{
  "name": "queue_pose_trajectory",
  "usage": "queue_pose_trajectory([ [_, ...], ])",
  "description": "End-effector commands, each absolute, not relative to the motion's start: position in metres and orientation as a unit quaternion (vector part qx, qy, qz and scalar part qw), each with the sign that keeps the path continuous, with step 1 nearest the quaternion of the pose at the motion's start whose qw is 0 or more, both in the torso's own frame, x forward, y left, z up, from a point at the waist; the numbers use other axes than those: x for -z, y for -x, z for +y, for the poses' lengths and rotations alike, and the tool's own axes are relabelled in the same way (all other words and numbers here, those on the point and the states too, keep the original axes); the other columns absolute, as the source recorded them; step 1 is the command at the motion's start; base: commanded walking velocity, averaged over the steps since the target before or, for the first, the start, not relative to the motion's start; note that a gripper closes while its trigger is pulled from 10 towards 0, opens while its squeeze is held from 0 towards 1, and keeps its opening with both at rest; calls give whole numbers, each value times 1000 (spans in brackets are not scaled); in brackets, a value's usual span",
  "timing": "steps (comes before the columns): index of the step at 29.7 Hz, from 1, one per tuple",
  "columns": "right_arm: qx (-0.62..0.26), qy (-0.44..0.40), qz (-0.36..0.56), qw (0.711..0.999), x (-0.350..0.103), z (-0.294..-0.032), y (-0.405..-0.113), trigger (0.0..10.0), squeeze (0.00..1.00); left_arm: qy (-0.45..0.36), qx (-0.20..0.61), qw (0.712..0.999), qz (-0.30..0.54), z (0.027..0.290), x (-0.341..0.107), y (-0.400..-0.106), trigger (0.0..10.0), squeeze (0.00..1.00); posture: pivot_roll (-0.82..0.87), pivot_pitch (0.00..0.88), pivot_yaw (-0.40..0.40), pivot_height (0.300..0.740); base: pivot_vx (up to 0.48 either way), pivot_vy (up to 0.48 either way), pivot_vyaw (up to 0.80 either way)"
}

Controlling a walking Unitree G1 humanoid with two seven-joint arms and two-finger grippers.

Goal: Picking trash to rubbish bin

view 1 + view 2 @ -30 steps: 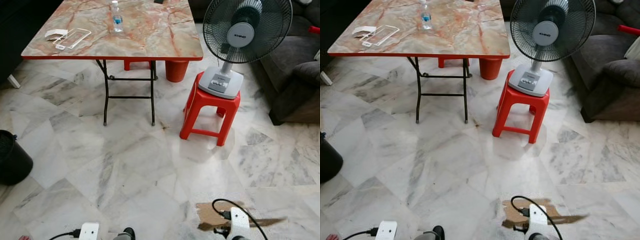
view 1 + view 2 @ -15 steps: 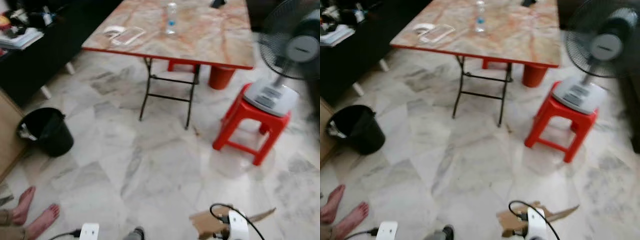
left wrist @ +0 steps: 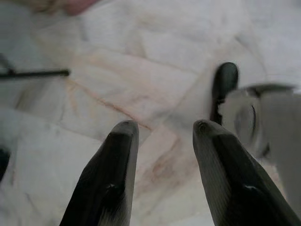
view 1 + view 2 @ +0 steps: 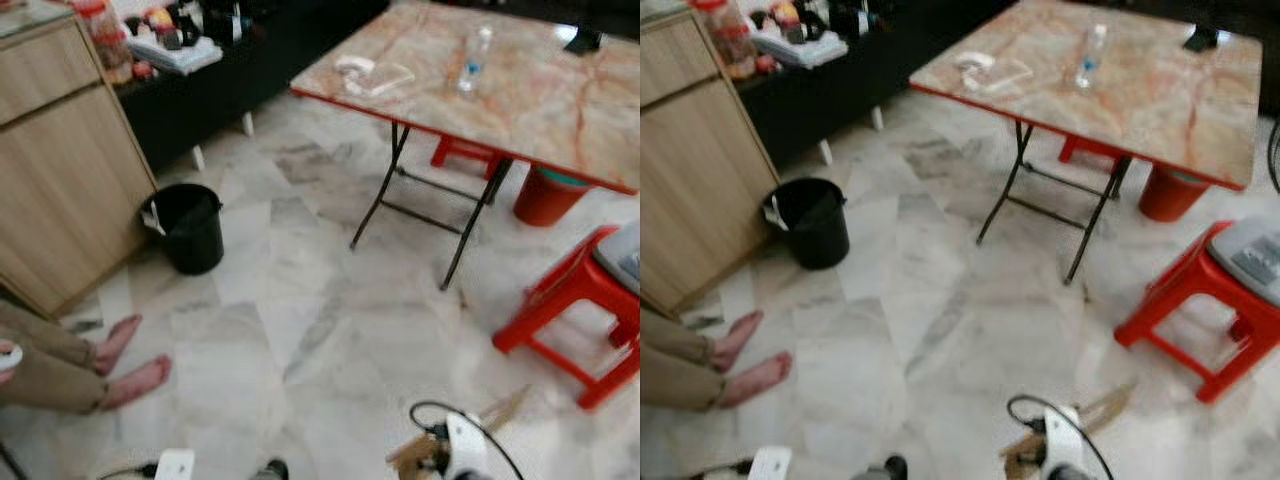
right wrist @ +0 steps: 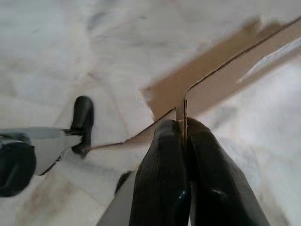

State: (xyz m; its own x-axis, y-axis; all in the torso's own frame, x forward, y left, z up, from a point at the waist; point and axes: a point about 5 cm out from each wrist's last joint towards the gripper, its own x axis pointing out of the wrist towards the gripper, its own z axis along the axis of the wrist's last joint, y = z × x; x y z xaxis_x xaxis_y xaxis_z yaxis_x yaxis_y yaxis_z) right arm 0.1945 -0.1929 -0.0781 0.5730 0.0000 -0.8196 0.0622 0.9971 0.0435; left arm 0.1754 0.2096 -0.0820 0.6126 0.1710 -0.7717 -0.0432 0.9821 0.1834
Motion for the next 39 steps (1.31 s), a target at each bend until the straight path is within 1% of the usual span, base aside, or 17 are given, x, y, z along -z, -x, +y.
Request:
queue_pose_trajectory([
  [1, 26, -32, 474, 879, 82, -198, -186, 10000, 0, -76, -57, 879, 467, 210, 91, -157, 10000, 0, 70, 146, -17, 740, 0, 0, 775],
  [6, 26, -30, 474, 880, 82, -198, -187, 10000, 0, -75, -57, 880, 465, 210, 90, -160, 10000, 0, 70, 148, -18, 740, 0, 0, 775],
  [9, 25, -36, 472, 881, 82, -194, -187, 10000, 0, -68, -55, 883, 461, 207, 88, -164, 10000, 0, 67, 165, -21, 740, 0, 0, 710],
  [15, 26, -44, 474, 879, 83, -192, -186, 10000, 0, -67, -58, 888, 452, 206, 87, -168, 10000, 0, 67, 174, -22, 740, 0, 0, 0],
  [22, 43, -36, 474, 879, 82, -195, -187, 10000, 0, -60, -75, 889, 448, 211, 85, -168, 10000, 0, 66, 180, -24, 740, 0, 0, 0],
  [24, 53, -52, 470, 879, 82, -195, -186, 10000, 0, -57, -83, 891, 443, 212, 85, -169, 10000, 0, 66, 179, -26, 740, 0, 0, 0],
  [26, 48, -48, 471, 880, 82, -196, -186, 10000, 0, -59, -89, 892, 439, 213, 84, -169, 10000, 0, 69, 182, -28, 740, 0, 0, 0],
  [39, 43, -49, 467, 882, 81, -195, -190, 10000, 0, -52, -94, 893, 436, 210, 84, -170, 10000, 0, 61, 192, -41, 740, 294, 0, 0],
])
